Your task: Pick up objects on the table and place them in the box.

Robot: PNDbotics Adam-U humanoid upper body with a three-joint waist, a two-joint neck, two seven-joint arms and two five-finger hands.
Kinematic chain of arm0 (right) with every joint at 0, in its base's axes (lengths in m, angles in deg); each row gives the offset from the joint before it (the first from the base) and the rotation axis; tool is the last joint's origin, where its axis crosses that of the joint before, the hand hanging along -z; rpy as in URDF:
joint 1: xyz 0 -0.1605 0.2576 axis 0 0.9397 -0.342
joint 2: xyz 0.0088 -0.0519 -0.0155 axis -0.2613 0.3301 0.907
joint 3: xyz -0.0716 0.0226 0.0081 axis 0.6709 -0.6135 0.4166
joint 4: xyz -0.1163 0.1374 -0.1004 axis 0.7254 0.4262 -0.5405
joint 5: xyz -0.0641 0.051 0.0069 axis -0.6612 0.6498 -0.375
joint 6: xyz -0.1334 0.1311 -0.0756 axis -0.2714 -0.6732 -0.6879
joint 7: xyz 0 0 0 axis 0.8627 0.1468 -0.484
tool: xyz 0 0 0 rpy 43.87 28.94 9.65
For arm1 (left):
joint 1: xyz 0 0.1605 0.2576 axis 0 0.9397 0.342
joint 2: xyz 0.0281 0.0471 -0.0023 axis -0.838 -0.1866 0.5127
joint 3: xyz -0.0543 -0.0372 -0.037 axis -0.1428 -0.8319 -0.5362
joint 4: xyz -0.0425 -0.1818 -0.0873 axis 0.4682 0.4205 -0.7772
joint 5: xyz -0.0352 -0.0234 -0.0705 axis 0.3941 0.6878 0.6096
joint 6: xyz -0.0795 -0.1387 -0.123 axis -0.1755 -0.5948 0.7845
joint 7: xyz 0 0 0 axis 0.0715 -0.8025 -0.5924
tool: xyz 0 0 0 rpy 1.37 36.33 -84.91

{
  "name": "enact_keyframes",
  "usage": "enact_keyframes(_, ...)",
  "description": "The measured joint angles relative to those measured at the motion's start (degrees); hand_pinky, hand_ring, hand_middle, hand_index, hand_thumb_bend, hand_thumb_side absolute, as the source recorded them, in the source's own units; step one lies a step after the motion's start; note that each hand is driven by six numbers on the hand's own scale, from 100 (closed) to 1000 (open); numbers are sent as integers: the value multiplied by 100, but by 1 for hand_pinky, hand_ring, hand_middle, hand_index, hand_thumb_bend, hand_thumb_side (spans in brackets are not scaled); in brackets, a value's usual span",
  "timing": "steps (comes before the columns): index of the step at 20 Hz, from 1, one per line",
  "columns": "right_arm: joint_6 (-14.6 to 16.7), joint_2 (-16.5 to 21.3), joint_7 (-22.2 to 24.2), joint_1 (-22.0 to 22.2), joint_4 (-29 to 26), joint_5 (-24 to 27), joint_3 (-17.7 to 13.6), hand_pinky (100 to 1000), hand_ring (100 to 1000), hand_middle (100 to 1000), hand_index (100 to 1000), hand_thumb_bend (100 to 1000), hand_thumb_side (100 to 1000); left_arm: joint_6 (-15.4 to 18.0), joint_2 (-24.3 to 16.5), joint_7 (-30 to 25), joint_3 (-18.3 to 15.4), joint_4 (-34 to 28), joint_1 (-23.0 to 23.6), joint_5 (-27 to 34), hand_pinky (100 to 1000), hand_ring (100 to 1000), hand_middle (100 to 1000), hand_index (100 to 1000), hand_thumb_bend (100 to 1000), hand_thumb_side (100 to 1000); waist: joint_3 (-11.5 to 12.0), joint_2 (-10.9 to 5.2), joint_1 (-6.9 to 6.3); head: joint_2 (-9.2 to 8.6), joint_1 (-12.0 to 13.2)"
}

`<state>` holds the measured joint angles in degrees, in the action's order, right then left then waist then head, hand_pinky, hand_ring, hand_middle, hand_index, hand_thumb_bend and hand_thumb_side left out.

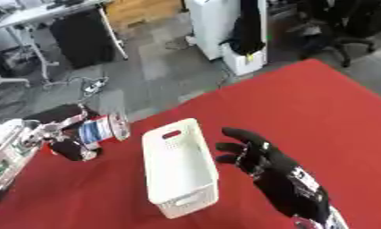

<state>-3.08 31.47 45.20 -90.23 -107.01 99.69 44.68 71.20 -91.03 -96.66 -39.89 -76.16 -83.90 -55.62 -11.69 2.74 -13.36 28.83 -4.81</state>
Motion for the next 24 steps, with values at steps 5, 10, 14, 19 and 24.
enact_keyframes(5, -75, -4, 15, 18, -25, 1, -1, 892, 941, 999, 1000, 119, 1000, 77, 14, -10, 26, 54, -21, -95, 100, 231, 283, 466, 257, 129, -22, 0, -1, -31, 95)
enact_keyframes(10, -136, -40, 27, 63, -42, 2, -1, 894, 943, 1000, 1000, 115, 1000, 137, 153, -30, 59, 126, -58, -189, 100, 231, 284, 467, 261, 132, -61, 0, -1, -31, 133)
enact_keyframes(14, -179, -59, 41, 82, -58, -3, -7, 895, 945, 1000, 1000, 114, 1000, 208, 268, -42, 92, 178, -111, -256, 100, 231, 284, 467, 261, 132, -100, 0, -1, -31, 136)
enact_keyframes(19, -219, -104, 37, 117, -59, -23, -34, 896, 945, 1000, 1000, 115, 1000, 281, 401, -55, 105, 244, -207, -355, 100, 230, 282, 466, 253, 133, -140, 0, -2, -31, 136)
enact_keyframes(24, -240, -121, 58, 122, -59, -61, -33, 896, 946, 1000, 1000, 118, 1000, 334, 570, -94, 141, 281, -311, -390, 100, 230, 282, 465, 251, 133, -194, 0, -3, -31, 136)
